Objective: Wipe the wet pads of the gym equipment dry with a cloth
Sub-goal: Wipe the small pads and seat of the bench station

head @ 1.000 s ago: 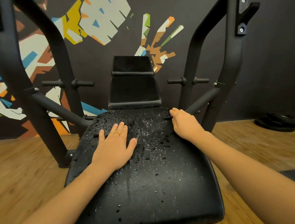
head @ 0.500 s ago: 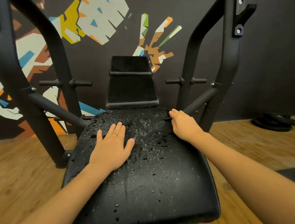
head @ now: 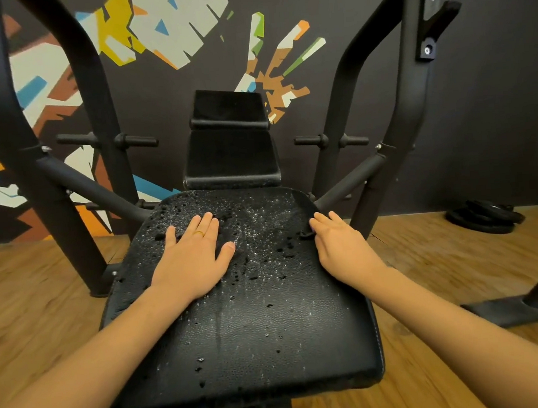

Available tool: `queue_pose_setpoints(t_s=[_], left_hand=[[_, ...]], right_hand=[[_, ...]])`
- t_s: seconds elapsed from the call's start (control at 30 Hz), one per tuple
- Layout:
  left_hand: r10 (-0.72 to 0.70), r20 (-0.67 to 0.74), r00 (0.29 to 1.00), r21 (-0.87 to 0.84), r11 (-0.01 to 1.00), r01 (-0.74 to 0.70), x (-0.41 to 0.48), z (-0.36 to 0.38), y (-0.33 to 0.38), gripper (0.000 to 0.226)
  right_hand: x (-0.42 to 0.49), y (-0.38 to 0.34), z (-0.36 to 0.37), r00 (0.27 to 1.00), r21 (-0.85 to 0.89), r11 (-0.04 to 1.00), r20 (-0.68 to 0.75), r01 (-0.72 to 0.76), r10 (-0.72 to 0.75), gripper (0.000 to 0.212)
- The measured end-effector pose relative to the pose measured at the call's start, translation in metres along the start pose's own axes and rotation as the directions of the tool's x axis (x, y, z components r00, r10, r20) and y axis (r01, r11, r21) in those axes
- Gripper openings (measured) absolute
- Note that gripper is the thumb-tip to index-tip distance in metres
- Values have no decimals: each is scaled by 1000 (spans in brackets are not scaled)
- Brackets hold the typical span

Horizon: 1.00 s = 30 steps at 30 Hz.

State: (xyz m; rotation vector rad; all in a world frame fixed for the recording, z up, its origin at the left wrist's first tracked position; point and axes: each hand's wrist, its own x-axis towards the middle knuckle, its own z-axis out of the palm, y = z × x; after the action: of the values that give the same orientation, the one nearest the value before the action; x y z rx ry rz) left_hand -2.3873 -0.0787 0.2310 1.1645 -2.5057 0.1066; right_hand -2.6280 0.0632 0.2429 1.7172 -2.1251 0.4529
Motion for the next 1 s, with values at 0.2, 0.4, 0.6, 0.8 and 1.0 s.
queue_pose_setpoints(t_s=[0.2,0.4,0.6,0.8,1.0], left_hand=[[-5,6,1000,4,1000,5,0,1,0,73],[4,1,1000,3,1000,-4,0,1,-1,73],[-2,-4,1000,-2,1000,2,0,1,0,73],[0,-13,1000,-8,1000,0,0,2,-1,73],[10,-18,1000,-1,1000,-10,0,3,-2,73]], right_hand=[[6,-1,1,999,-24,1000,-33,8,-9,27],[-18,-3,2,1000,-61,998,15,15,-14,32],[6,-3,-6,1000,-2,1000,20,-10,10,15],[-25,-6,-13,999,-8,1000,48,23,-22,20],[-95,-10,-11,999,22,1000,43,-1,0,50]])
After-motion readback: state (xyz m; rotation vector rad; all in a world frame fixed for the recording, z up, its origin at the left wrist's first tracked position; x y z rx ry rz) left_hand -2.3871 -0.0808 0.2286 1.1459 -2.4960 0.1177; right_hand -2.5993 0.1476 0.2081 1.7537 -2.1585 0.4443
